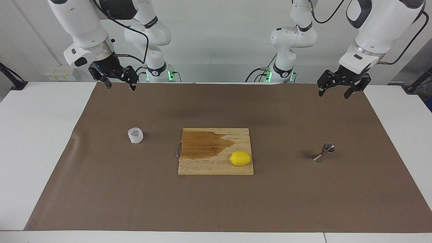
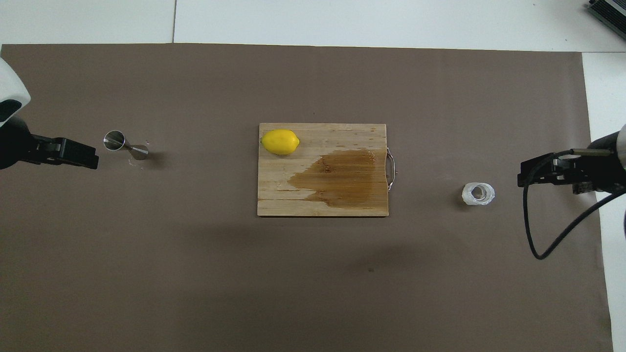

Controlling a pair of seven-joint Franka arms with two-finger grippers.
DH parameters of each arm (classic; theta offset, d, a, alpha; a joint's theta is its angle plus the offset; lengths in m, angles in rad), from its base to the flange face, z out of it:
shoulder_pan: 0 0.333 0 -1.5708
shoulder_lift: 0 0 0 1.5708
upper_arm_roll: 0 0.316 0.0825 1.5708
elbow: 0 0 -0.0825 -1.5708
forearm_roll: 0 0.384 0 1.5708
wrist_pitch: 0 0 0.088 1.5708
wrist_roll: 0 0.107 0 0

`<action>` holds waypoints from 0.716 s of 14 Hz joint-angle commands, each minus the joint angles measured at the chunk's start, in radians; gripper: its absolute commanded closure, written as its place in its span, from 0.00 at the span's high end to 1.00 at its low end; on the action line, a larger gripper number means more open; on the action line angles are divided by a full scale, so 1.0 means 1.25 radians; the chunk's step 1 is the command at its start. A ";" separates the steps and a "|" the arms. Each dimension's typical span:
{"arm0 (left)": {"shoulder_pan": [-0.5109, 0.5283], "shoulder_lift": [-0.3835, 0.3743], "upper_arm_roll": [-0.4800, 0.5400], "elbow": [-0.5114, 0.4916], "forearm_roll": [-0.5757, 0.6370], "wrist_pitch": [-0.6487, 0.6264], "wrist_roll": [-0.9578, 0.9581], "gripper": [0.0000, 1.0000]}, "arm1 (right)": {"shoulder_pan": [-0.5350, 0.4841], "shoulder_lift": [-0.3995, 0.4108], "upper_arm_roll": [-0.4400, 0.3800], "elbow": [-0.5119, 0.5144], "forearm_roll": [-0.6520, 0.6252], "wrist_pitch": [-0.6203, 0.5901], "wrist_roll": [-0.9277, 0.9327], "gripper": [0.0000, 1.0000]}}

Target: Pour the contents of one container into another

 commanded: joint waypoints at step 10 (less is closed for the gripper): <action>0.028 -0.002 0.002 -0.005 -0.016 0.018 -0.010 1.00 | -0.009 -0.002 0.004 -0.003 -0.002 -0.006 -0.023 1.00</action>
